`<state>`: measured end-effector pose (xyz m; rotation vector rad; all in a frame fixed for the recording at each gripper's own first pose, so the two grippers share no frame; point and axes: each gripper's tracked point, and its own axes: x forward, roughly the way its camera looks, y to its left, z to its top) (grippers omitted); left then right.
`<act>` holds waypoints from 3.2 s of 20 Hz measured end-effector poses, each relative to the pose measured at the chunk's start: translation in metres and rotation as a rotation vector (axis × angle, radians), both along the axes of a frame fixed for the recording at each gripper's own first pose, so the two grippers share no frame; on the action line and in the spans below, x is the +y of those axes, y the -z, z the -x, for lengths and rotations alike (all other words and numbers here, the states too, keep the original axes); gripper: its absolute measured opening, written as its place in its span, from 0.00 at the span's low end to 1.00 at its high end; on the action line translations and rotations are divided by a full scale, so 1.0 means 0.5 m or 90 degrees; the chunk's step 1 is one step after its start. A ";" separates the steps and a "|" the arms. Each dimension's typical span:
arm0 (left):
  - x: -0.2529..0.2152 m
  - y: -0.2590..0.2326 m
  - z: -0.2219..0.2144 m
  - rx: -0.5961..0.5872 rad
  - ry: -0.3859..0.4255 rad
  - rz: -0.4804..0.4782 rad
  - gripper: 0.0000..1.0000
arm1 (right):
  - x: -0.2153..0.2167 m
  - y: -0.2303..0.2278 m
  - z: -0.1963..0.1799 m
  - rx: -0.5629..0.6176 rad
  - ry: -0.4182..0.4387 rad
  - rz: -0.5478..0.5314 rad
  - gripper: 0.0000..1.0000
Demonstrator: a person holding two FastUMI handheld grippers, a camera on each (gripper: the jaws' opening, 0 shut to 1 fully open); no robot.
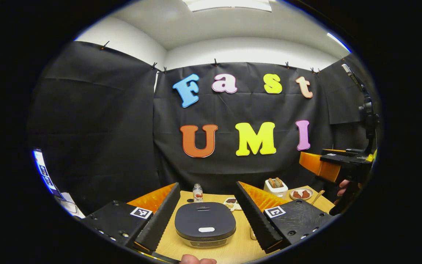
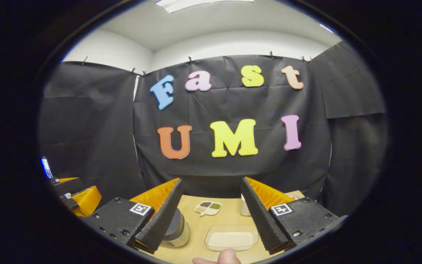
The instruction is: Close the left gripper, press the button to open the rice cooker; take a wooden spoon from the chopstick holder with the right hand, scoop a spoonful of rice and pour it into the rice cooker, then put the wooden spoon back into the chopstick holder.
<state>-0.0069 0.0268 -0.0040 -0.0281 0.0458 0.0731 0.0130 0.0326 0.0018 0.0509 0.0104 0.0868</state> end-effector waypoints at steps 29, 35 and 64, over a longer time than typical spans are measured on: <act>-0.025 0.251 -0.078 0.325 0.019 0.062 0.29 | -0.254 0.122 -0.114 0.072 0.059 -0.003 1.00; -0.024 0.341 -0.109 0.418 0.007 0.128 0.00 | -0.305 0.135 -0.135 0.055 0.073 0.026 1.00; 0.016 0.439 -0.185 0.462 -0.040 0.148 0.00 | -0.426 0.130 -0.132 0.069 0.155 -0.016 1.00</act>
